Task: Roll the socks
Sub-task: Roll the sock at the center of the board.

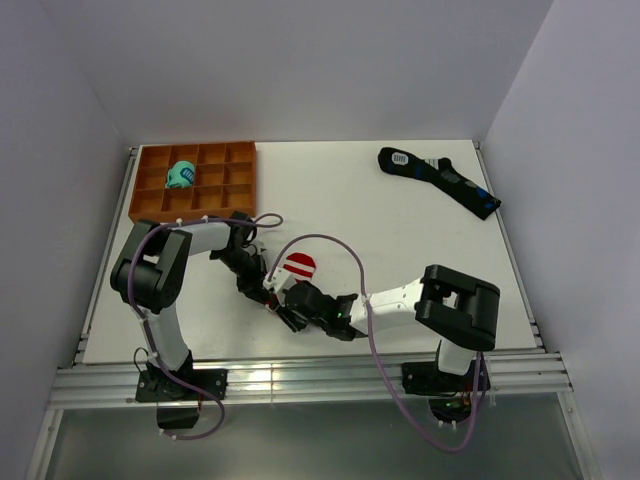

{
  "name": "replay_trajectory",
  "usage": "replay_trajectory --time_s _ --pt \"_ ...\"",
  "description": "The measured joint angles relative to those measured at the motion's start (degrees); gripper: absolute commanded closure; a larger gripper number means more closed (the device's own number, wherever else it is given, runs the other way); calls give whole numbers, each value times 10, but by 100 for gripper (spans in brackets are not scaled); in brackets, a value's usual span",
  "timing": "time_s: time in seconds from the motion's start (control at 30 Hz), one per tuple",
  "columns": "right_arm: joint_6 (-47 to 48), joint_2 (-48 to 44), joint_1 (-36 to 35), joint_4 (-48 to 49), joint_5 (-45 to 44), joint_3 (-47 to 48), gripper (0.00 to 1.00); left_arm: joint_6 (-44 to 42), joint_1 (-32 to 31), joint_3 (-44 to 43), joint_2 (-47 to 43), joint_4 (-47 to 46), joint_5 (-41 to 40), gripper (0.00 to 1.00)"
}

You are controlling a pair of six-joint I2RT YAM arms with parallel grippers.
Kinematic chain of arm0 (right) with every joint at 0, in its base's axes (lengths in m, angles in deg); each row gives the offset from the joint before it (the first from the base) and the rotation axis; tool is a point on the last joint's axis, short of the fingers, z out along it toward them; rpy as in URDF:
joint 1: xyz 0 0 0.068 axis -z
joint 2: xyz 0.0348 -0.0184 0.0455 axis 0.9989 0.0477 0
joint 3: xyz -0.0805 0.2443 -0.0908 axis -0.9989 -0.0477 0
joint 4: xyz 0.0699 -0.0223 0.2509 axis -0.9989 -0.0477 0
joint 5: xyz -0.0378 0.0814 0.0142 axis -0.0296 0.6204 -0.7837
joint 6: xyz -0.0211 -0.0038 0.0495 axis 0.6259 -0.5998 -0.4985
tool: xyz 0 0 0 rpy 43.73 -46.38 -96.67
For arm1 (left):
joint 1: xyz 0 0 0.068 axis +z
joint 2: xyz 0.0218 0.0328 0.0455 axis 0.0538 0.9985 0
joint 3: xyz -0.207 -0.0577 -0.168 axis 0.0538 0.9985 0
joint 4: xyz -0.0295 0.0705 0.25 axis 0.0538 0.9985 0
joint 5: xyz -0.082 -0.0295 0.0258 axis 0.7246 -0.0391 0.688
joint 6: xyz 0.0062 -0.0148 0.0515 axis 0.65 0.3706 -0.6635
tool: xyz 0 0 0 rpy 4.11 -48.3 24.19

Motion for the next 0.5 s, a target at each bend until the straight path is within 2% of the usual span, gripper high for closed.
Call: replay_trajectory --time_s 0.17,0.2,0.3,0.37,0.5 --pt "-20 0 19 4 28 -1 64 0 3 2 0 0 1 96" --pt "-25 0 26 7 39 -2 69 0 3 3 0 -1 3 96" --pt "-35 0 41 11 68 -4 75 1 7 8 0 -6 10 96" --pt "-40 -1 49 11 85 -4 82 2 9 12 -1 -10 14 93" --pt "-47 -1 65 11 121 -4 83 5 11 18 -7 -18 16 84"
